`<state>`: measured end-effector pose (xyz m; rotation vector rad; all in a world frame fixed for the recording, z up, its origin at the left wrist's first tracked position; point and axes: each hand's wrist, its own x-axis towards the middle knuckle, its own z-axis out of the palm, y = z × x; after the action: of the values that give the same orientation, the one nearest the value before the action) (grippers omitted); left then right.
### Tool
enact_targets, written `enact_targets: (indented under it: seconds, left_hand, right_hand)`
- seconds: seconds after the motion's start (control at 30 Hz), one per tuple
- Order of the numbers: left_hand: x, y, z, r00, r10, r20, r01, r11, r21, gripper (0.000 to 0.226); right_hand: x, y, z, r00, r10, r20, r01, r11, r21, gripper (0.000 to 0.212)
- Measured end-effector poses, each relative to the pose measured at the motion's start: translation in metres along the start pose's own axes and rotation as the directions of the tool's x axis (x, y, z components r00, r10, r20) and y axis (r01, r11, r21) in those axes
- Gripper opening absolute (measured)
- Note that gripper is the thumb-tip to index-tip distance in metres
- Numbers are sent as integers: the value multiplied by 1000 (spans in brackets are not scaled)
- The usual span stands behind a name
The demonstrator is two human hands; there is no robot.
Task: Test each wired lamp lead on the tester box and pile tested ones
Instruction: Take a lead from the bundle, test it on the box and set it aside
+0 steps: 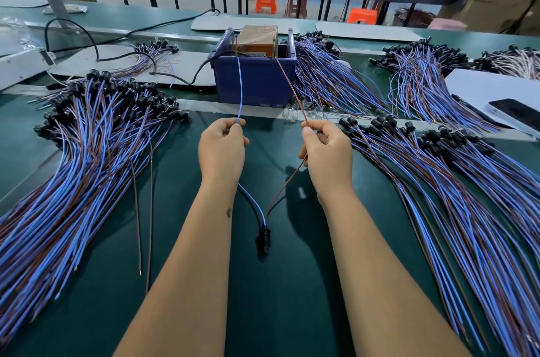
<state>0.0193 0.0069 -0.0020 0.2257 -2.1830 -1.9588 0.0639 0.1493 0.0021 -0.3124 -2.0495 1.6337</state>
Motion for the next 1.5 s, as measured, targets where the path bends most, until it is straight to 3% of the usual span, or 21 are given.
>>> enact_targets:
  seconds: [0.9,1.07,1.2,1.33,1.5]
  left_hand:
    - [2,-2,-2,1000,21,-8,-21,999,-41,22]
    - [-5,5,3,989,29,148,-17,996,-82,22]
    - [-13,10,9,941,82,327,-29,986,-165,19]
    - [-14,12,8,929,67,364,16,975,-220,16]
    - [-10,11,5,938,28,345,75,957,-281,13]
  right_hand:
    - [-1,1,2,1000,-10,6,10,1000,-14,15]
    - [-7,-7,9,998,-57,-23,58,995,78,20]
    - [-13,-10,20,988,-132,84,131,991,18,24]
    - [-14,-8,21,979,-138,147,139,990,3,15]
    - [-14,-8,19,962,-32,272,-27,977,211,26]
